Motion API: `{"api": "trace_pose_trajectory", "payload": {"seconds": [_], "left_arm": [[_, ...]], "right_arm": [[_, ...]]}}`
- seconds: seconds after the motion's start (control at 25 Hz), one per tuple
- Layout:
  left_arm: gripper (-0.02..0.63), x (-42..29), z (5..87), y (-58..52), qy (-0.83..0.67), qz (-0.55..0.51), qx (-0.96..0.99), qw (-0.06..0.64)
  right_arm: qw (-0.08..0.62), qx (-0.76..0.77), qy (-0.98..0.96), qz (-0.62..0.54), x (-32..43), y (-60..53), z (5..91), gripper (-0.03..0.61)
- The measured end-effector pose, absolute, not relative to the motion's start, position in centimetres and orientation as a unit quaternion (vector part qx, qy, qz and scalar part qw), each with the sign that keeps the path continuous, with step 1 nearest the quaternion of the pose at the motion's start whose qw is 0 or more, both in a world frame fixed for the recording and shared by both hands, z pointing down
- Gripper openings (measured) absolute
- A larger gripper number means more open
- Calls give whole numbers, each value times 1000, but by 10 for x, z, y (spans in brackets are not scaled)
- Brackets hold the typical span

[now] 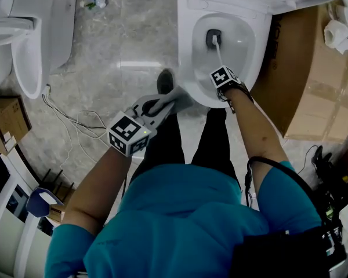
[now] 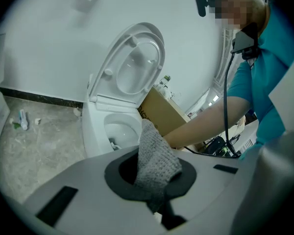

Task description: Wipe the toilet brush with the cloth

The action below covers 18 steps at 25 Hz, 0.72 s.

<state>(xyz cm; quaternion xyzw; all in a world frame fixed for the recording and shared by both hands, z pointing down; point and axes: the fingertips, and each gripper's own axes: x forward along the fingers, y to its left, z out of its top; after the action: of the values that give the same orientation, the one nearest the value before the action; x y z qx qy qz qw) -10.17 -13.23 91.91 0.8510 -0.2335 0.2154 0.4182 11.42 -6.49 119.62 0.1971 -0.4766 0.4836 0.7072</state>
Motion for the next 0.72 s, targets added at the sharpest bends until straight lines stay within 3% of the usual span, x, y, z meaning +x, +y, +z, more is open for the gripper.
{"api": "trace_pose_trajectory", "payload": {"seconds": [0.24,0.72], "left_arm": [[12,-105,909,-138,-241,201,855,412],[12,-96,843,-166,-250,196,871,375]], "right_arm": [[547,308,-482,610,124,-82,1164,64],[349,334,-568,666,124,-96,1022,61]]}}
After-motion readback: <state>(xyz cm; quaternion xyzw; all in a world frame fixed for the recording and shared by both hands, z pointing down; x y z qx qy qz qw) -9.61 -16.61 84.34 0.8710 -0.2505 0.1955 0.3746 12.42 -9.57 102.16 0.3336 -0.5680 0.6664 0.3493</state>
